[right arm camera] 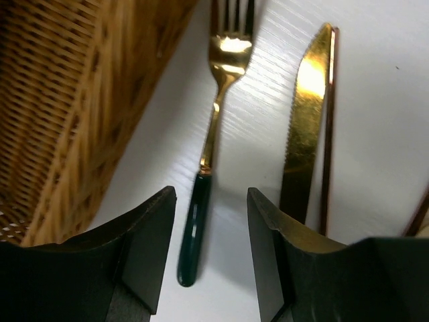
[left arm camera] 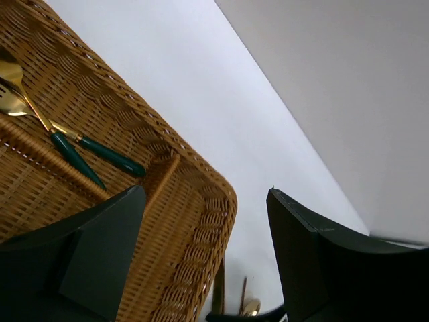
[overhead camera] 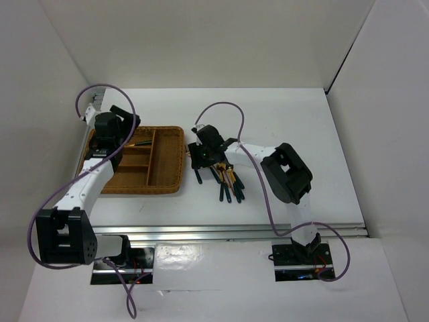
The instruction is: Sort the eating utensils into containers
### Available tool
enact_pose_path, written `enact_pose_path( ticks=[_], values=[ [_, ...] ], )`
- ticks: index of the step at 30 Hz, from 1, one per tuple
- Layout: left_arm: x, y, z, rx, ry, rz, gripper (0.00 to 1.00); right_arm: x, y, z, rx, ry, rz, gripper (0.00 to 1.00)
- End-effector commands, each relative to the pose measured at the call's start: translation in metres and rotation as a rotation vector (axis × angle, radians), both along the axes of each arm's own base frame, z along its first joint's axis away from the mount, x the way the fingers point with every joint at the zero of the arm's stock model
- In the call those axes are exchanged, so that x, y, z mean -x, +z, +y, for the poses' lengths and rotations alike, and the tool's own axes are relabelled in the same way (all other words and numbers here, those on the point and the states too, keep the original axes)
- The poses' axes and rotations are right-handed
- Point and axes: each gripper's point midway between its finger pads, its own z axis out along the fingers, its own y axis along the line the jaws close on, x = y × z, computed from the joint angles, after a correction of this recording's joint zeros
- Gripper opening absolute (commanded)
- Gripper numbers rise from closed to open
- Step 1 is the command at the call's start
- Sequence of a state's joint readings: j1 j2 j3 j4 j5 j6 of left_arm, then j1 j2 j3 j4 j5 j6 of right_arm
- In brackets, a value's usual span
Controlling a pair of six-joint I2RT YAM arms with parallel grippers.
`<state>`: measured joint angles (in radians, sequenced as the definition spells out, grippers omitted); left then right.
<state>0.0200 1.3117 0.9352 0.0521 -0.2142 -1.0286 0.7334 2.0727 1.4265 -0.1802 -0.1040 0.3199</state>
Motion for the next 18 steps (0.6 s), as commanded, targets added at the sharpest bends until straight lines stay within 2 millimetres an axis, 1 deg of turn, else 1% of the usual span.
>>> enact_pose_path(
  ticks=[1, 3, 4, 6, 7, 9, 10, 11, 13, 14, 16, 17, 18],
  values=[
    [0.016, 0.003, -0.019, -0.114, -0.155, 0.001, 0.87, -0.012, 0.01, -0.001, 0.041, -0.013, -0.05, 0.54],
    [0.023, 0.002, -0.023, -0.137, -0.174, -0.002, 0.89, -0.013, 0.008, 0.001, 0.042, -0.013, -0.049, 0.54],
    [0.027, 0.003, -0.026, -0.147, -0.186, -0.013, 0.89, -0.013, 0.003, 0.0, 0.049, -0.012, -0.041, 0.53],
    [0.031, 0.001, -0.03, -0.155, -0.198, -0.011, 0.9, -0.014, 0.001, 0.002, 0.049, -0.012, -0.041, 0.53],
    [0.031, 0.001, -0.029, -0.163, -0.202, -0.01, 0.9, -0.01, 0.0, 0.004, 0.055, -0.003, -0.035, 0.52],
    [0.031, 0.001, -0.029, -0.175, -0.206, -0.008, 0.9, -0.011, -0.001, 0.005, 0.055, -0.003, -0.034, 0.52],
    [0.031, 0.001, -0.029, -0.175, -0.206, -0.008, 0.9, -0.009, -0.009, 0.003, 0.071, -0.002, -0.018, 0.52],
    [0.032, -0.001, -0.031, -0.171, -0.215, 0.0, 0.9, -0.009, -0.005, 0.007, 0.07, -0.001, -0.032, 0.52],
    [0.033, -0.002, -0.03, -0.181, -0.219, 0.001, 0.9, -0.008, -0.012, 0.007, 0.084, -0.001, -0.017, 0.5],
    [0.033, -0.002, -0.03, -0.181, -0.219, 0.001, 0.9, -0.01, -0.009, 0.009, 0.078, -0.001, -0.024, 0.5],
    [0.033, -0.002, -0.03, -0.191, -0.223, 0.003, 0.9, -0.009, -0.009, 0.01, 0.073, 0.005, -0.019, 0.5],
    [0.033, -0.002, -0.03, -0.191, -0.223, 0.003, 0.9, -0.009, -0.014, 0.009, 0.079, 0.006, -0.013, 0.5],
    [0.033, -0.002, -0.03, -0.199, -0.226, 0.004, 0.9, -0.009, -0.014, 0.009, 0.079, 0.006, -0.013, 0.49]
  ],
)
